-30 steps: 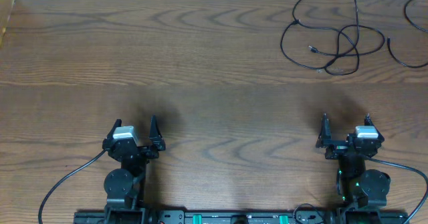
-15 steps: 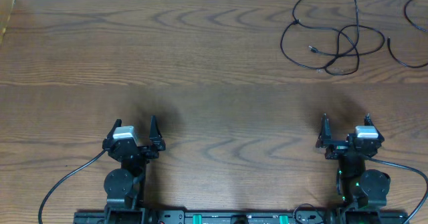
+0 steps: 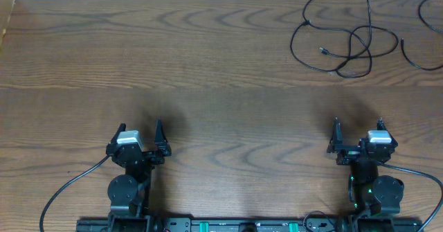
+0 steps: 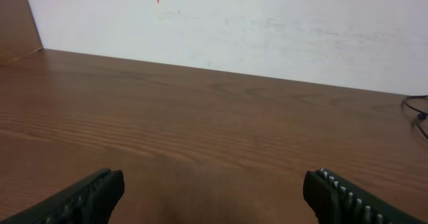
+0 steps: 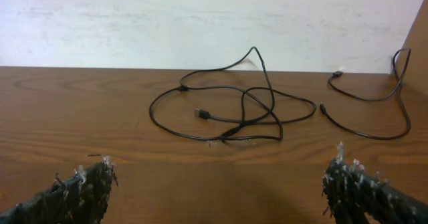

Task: Untangle cables

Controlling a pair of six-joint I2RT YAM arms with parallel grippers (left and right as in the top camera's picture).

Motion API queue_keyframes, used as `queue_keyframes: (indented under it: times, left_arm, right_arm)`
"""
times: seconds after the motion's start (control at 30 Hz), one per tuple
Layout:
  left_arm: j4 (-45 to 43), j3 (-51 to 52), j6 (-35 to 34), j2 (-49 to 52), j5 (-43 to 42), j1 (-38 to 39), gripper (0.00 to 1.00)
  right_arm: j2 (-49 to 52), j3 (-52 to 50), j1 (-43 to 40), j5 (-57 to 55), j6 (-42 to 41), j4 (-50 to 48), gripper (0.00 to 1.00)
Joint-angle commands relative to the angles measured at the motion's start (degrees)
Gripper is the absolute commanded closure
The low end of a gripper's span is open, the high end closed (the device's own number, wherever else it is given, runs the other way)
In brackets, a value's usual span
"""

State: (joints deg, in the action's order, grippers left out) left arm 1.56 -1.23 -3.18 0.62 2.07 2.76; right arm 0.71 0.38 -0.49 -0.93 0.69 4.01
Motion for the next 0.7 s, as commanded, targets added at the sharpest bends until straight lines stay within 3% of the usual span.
queue_keyframes:
  times: [0.0, 0.67]
  left_arm:
    - [2.45, 1.01, -0.48, -0.28, 1.42, -0.17, 0.09]
    - [2.45, 1.01, -0.48, -0.28, 1.42, -0.17, 0.09]
  right_arm:
    - [-0.44, -0.07, 0.92, -0.42, 0.66, 0.24, 0.01]
    - [-0.44, -0.07, 0.92, -0.42, 0.66, 0.24, 0.01]
